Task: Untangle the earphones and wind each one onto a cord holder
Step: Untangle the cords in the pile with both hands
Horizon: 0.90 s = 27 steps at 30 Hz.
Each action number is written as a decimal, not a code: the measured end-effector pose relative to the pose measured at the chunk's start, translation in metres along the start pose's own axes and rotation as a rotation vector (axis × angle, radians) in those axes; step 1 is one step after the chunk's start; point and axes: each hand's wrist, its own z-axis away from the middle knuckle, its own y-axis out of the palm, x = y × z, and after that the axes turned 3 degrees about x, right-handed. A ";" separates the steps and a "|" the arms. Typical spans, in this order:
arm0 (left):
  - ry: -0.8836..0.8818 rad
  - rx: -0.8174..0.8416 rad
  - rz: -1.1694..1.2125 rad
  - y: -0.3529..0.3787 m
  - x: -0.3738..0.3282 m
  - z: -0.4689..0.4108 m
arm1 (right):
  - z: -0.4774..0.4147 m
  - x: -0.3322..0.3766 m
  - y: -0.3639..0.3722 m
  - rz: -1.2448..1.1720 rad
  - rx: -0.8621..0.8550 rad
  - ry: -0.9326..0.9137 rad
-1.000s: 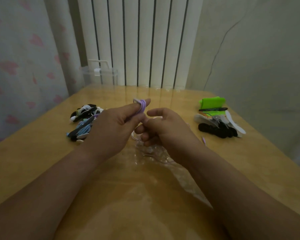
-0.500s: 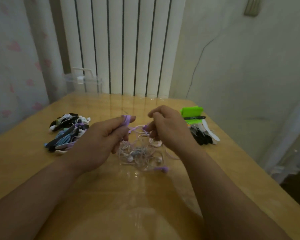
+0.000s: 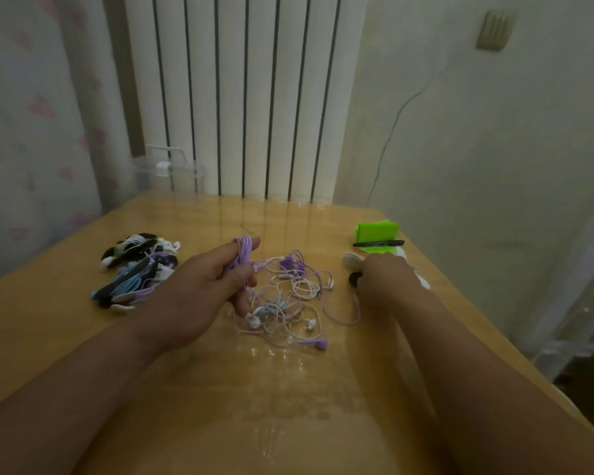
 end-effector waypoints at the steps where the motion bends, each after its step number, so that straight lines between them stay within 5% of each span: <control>1: -0.014 0.003 0.025 0.000 -0.002 -0.001 | -0.005 -0.003 0.001 -0.026 0.012 -0.014; 6: -0.135 -0.053 0.403 0.002 -0.014 -0.007 | -0.003 -0.014 0.007 -0.181 0.002 -0.060; 10: -0.142 0.002 0.553 -0.002 -0.018 -0.016 | 0.022 -0.002 -0.012 -0.812 -0.159 -0.163; 13: -0.121 0.015 0.608 0.002 -0.023 -0.027 | 0.050 0.022 -0.024 -1.258 0.126 -0.296; 18: -0.100 0.038 0.643 0.015 -0.019 -0.030 | 0.076 0.053 -0.022 -1.643 0.566 -0.356; 27: -0.008 0.010 0.586 0.017 -0.013 -0.024 | 0.077 0.063 -0.016 -1.839 0.751 -0.217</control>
